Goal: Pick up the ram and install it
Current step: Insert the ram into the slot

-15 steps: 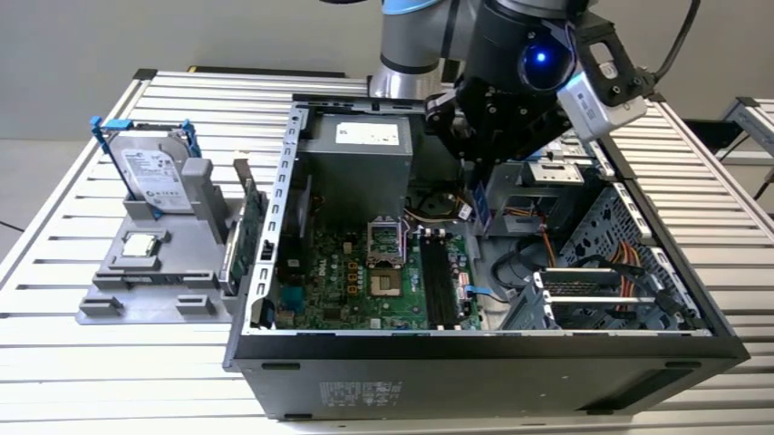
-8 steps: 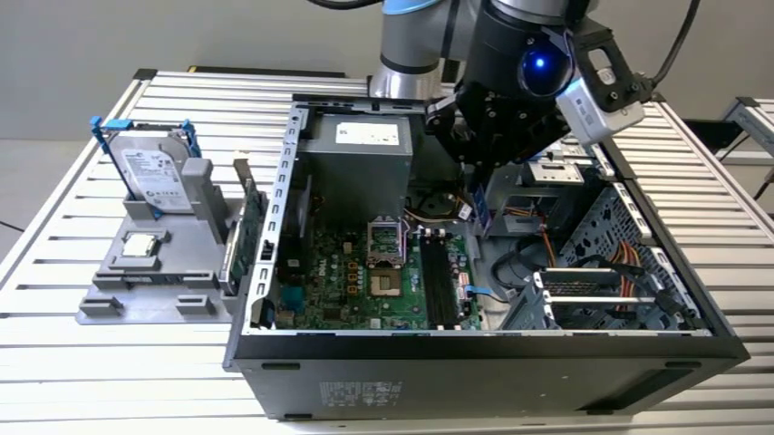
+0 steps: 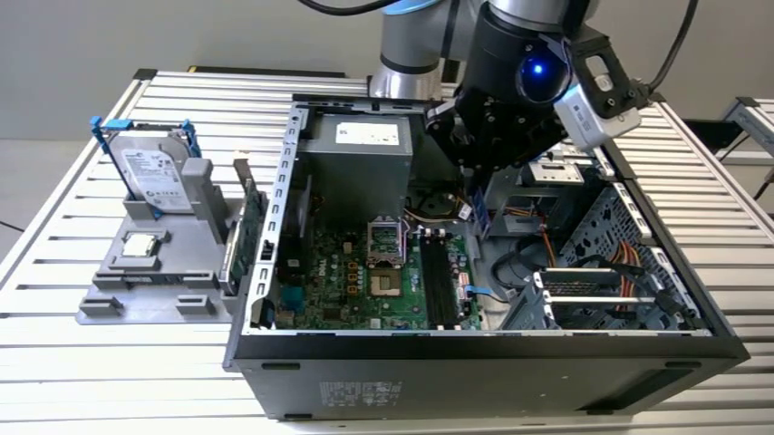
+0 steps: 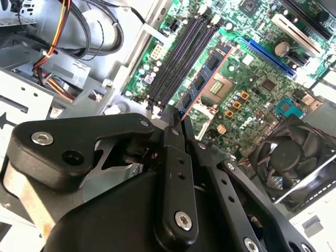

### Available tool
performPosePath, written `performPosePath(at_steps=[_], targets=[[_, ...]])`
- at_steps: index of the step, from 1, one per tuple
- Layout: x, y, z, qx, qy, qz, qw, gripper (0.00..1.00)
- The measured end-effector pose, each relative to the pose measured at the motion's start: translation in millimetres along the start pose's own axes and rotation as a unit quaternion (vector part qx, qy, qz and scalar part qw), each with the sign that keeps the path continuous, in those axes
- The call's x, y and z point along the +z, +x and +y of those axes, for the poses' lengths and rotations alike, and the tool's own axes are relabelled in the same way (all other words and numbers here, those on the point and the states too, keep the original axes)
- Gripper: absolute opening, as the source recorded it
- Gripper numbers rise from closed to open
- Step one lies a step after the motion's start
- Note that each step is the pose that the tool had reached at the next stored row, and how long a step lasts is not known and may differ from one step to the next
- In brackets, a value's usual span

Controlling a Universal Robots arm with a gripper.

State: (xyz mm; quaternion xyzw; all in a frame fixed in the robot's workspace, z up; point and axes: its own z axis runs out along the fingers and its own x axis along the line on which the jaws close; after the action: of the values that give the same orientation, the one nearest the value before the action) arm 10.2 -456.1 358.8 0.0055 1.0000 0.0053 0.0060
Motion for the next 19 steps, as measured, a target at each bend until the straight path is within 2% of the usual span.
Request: performPosePath(at_steps=[19], targets=[[10.7,-0.6,0.6,0.0,-0.0001,0.0,1.0,0.0]])
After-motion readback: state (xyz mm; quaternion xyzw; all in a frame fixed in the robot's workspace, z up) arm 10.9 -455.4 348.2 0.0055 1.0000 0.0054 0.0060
